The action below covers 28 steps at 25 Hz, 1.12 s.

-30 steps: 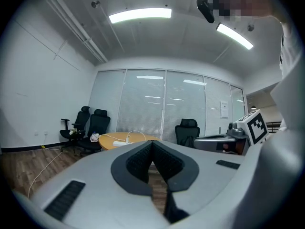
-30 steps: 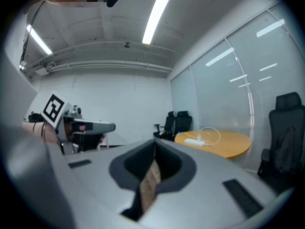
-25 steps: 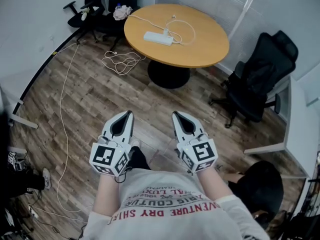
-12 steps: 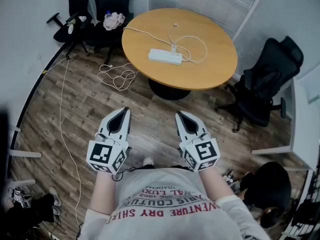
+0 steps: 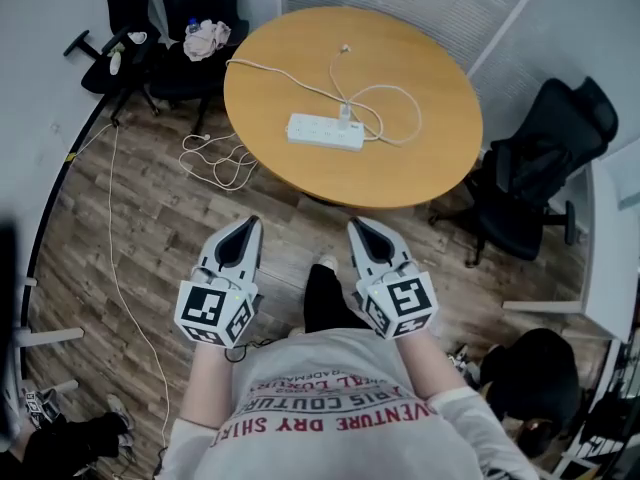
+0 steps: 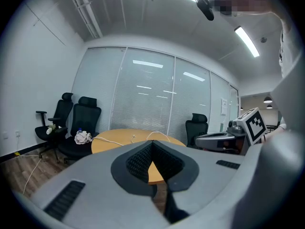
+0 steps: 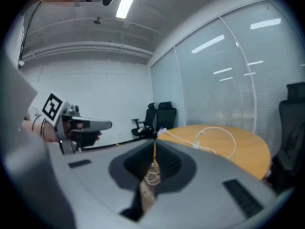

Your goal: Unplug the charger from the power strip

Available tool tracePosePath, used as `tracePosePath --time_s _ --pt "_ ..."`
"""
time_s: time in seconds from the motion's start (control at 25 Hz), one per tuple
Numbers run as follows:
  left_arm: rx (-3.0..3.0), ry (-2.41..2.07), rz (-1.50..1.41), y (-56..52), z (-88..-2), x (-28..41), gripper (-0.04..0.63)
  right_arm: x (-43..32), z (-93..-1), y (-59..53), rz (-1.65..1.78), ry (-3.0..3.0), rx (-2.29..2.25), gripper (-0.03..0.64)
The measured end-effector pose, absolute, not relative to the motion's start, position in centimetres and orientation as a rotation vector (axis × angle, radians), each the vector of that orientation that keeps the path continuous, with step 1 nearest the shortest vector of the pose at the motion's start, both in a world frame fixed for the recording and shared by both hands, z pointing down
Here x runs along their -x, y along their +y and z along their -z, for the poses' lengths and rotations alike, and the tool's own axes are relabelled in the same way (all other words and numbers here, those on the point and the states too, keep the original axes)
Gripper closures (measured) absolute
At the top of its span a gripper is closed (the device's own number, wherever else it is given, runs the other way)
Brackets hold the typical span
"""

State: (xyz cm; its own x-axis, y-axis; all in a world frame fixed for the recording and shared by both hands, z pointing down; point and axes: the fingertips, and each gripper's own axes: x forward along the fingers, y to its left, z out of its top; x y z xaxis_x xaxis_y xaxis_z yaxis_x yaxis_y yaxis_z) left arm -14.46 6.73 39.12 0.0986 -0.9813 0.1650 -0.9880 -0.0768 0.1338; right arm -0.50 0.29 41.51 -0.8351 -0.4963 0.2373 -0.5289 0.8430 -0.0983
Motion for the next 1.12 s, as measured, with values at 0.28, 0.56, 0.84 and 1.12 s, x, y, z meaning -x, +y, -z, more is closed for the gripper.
tracePosePath --time_s 0.28,0.56,0.84,1.12 --pt "-2.188 -1.974 -0.107 -5.2 -38.9 16.3 0.565 3.2 -41.5 -11.2 -0.234 -2.821 -0.775 0.588" --pt "-2.204 -1.941 -0.136 -14.3 -39.7 17.5 0.565 4.4 -43.2 -20.8 -0.251 -2.779 -0.779 0.588" --pt "-2.268 -1.827 -0.154 -21.0 -40.8 19.1 0.565 5.4 -45.7 -26.3 -0.333 -2.686 -0.871 0.588" --pt "-2.421 -1.489 -0.31 -27.1 -45.4 19.9 0.565 6.2 -49.1 -29.5 -0.483 -2.509 -1.103 0.588"
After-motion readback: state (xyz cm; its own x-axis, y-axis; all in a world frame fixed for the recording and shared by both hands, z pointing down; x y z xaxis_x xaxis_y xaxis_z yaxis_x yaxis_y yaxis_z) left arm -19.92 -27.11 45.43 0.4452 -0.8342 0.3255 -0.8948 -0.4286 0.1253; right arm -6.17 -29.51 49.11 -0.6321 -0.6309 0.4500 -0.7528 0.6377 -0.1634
